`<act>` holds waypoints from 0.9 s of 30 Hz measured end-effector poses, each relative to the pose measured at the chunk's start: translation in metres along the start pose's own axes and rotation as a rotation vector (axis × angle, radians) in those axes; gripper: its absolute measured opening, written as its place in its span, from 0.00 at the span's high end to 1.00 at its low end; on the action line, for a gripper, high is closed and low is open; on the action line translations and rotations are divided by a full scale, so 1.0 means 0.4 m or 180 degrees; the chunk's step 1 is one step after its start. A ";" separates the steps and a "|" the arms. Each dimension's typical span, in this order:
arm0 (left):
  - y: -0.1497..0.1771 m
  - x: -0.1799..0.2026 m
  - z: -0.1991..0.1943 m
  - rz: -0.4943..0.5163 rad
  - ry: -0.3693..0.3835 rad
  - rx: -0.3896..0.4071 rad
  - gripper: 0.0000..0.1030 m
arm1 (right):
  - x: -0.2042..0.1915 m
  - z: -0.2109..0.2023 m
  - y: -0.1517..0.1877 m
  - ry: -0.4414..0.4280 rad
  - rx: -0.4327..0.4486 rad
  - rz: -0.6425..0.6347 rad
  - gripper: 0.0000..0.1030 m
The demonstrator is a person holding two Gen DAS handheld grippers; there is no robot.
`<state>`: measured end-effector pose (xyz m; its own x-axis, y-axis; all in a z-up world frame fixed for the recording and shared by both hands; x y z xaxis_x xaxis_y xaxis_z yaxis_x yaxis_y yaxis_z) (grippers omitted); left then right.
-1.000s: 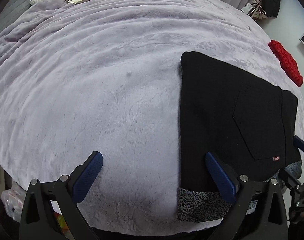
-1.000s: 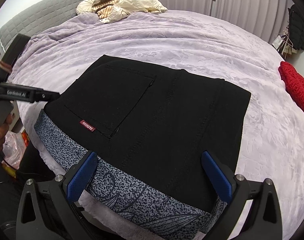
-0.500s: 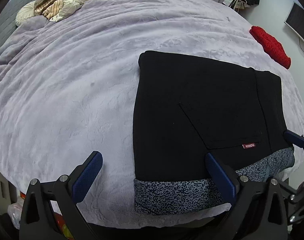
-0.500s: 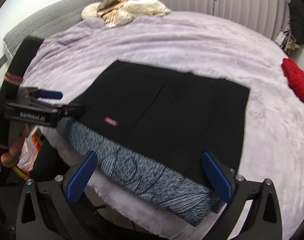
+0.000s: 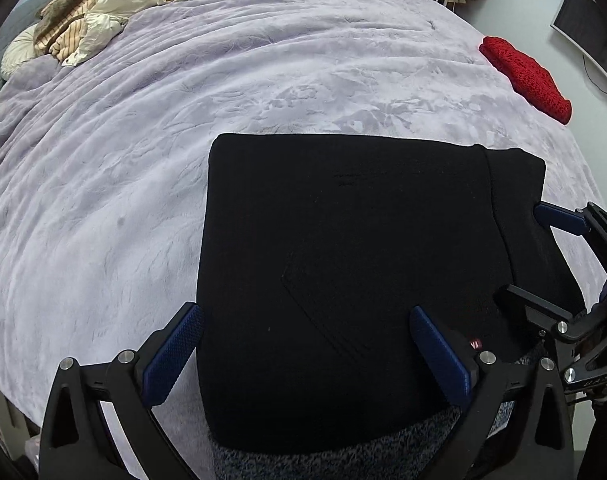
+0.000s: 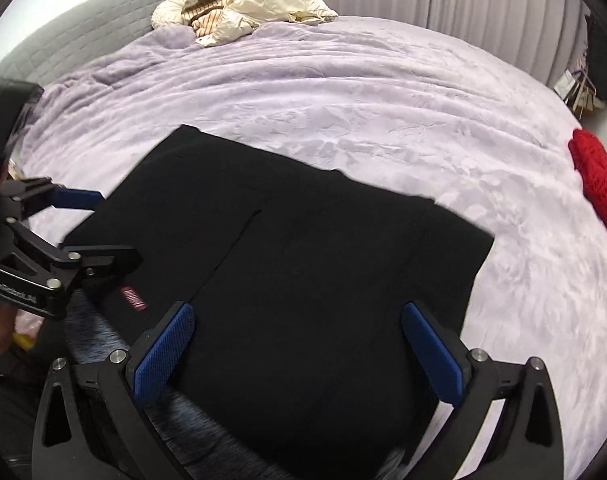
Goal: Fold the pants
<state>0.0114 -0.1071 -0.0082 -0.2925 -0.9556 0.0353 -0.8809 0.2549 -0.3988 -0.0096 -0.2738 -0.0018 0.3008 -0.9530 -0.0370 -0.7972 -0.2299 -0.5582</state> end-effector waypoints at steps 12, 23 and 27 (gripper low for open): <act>-0.008 -0.162 -0.051 -0.0562 0.0855 -0.0130 0.00 | 0.189 -0.188 0.119 -0.0039 0.0357 0.1048 0.00; 0.000 -0.043 0.085 -0.0444 0.1208 -0.0432 0.00 | 0.128 0.030 0.131 -0.1066 0.0074 0.1419 0.00; -0.011 -0.010 0.059 -0.0305 0.1088 -0.0373 0.15 | 0.084 0.051 0.080 -0.1020 0.0142 0.1317 0.08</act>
Point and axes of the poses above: each gripper's, at about its wrist camera, not at the fingertips, and z roughly the way its jaws point, x to its right, y to its underside, the point moved 7 cm from there along z, roughly the way its jaws point, and after that the axes turned 4 degrees about -y, right-handed, at the moved point
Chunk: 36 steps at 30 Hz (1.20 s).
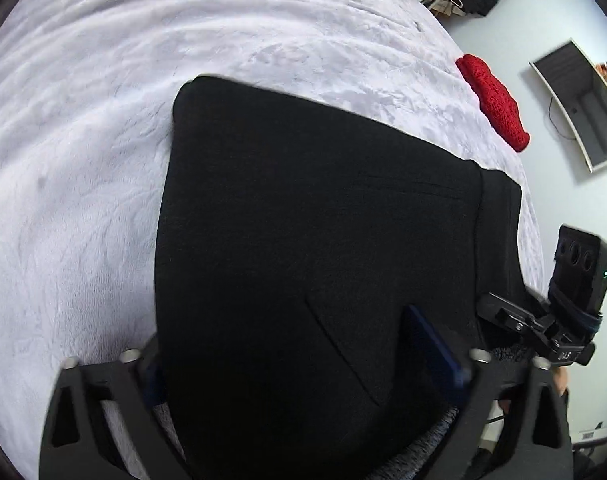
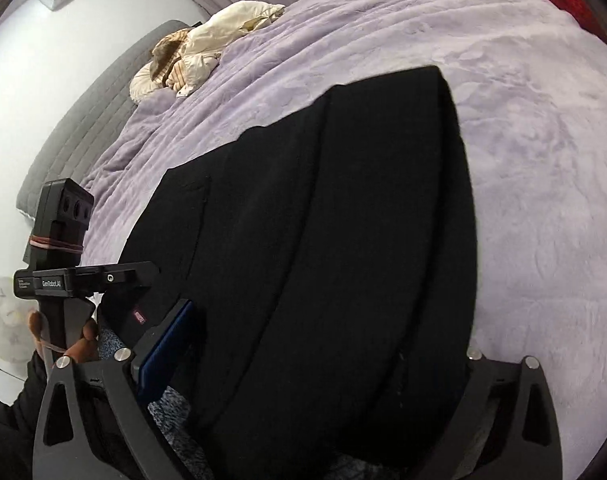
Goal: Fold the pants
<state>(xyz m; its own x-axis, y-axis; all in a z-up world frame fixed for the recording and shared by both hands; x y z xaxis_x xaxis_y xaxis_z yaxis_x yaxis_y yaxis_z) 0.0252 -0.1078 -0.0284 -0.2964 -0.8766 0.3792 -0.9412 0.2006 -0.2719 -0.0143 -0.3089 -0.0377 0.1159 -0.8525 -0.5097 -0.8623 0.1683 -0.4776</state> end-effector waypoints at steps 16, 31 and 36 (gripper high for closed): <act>-0.074 0.251 -0.086 0.0336 -0.0187 0.0206 0.41 | -0.059 -0.244 -0.070 0.0248 0.0463 -0.0360 0.43; -0.197 0.559 0.202 0.0522 -0.0150 -0.0266 0.41 | 0.259 -0.375 -0.177 0.0523 0.0522 0.0218 0.43; -0.210 0.523 0.250 0.0320 -0.0129 -0.0338 0.19 | 0.381 -0.320 -0.156 0.0482 0.0369 0.0733 0.27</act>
Point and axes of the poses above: each gripper's, at about its wrist camera, not at the fingertips, and z roughly the way its jaws point, x to its right, y to its underside, the point moved 7 cm from there along z, roughly the way its jaws point, and after that the axes turned 4 degrees about -y, right-handed, at the moved point
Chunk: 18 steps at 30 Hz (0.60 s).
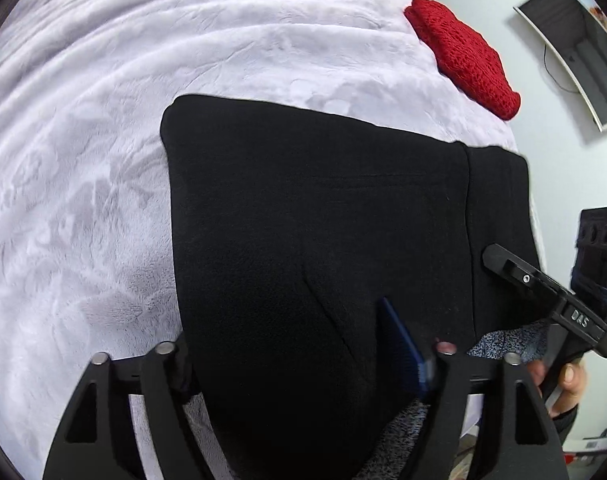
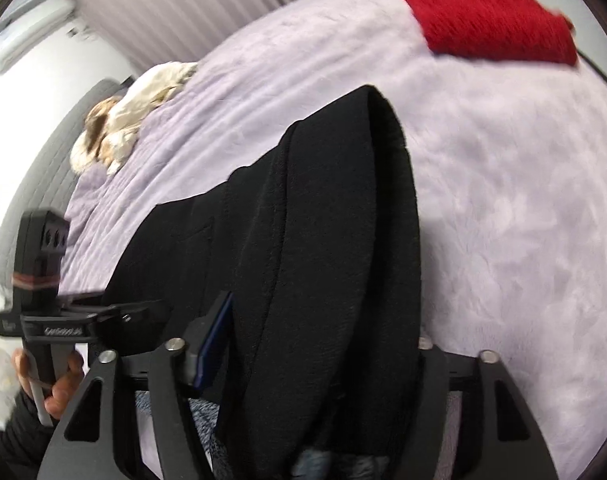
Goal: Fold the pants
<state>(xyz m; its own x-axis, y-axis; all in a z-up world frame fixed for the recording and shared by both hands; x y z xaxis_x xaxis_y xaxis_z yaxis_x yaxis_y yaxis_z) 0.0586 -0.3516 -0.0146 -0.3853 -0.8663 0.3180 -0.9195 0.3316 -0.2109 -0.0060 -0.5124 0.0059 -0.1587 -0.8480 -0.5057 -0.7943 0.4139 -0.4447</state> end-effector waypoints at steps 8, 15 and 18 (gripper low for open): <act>0.046 -0.025 -0.158 0.0096 -0.0423 0.0507 0.18 | -0.008 -0.177 0.022 0.0577 0.0747 -0.0073 0.20; 0.128 0.119 -0.172 0.0766 -0.0397 0.0866 0.18 | -0.235 -0.214 0.183 0.0694 0.0820 -0.1338 0.17; 0.148 0.110 -0.114 0.0799 -0.0439 0.0747 0.18 | -0.192 -0.138 0.213 0.0741 0.0535 -0.1225 0.17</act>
Point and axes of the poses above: each gripper's, at about its wrist camera, not at the fingertips, and z roughly the way its jaws point, x to its right, y to its underside, the point moved 7 cm from there along z, roughly the way its jaws point, and after that the axes turned 4 degrees about -y, right-handed, at the moved point
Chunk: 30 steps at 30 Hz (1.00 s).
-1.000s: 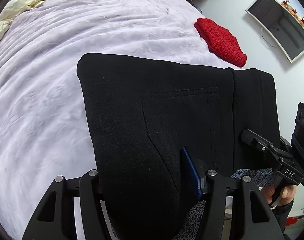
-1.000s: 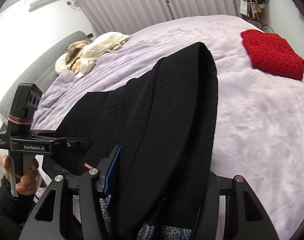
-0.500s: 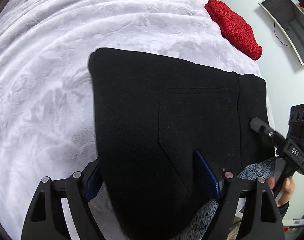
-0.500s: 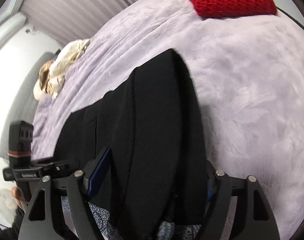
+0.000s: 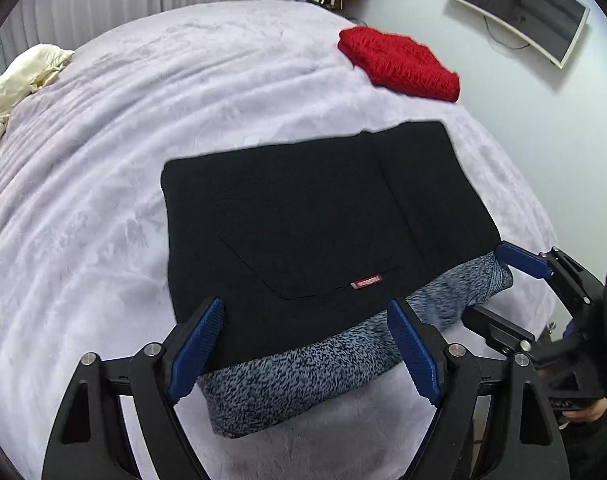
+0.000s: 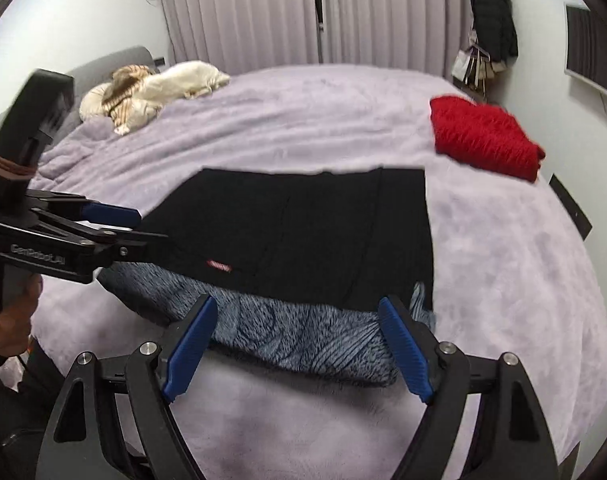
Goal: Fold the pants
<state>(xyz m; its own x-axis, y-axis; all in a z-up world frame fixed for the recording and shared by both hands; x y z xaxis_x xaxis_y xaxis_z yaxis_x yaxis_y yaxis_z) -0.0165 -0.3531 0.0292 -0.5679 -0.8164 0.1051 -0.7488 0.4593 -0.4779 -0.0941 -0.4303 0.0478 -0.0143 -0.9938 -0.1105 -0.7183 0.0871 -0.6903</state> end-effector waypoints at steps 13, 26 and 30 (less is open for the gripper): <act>-0.115 -0.017 0.015 -0.0194 0.0061 0.0102 0.18 | 0.063 -0.013 -0.054 -0.0195 0.0105 0.0122 0.12; -0.232 -0.077 0.240 -0.0343 -0.0301 -0.0246 0.18 | 0.118 0.286 -0.226 -0.0073 -0.0646 -0.0378 0.12; -0.227 -0.063 0.253 -0.0209 -0.0400 -0.0237 0.18 | 0.149 0.319 -0.199 -0.0125 -0.0736 -0.0209 0.04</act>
<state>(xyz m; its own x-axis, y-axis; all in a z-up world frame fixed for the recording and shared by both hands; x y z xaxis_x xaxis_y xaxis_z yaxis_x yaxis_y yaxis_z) 0.1004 -0.4096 -0.0182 -0.4730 -0.8808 0.0219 -0.8089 0.4243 -0.4070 0.0511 -0.4877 0.0050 0.0614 -0.9929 -0.1016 -0.8570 -0.0003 -0.5153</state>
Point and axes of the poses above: each gripper's, at about its wrist camera, not at the fingertips, and z roughly the way its jaws point, x to its right, y to its underside, the point moved 7 cm from there along z, roughly the way its jaws point, and after that the axes turned 4 degrees about -y, right-handed, at the moved point
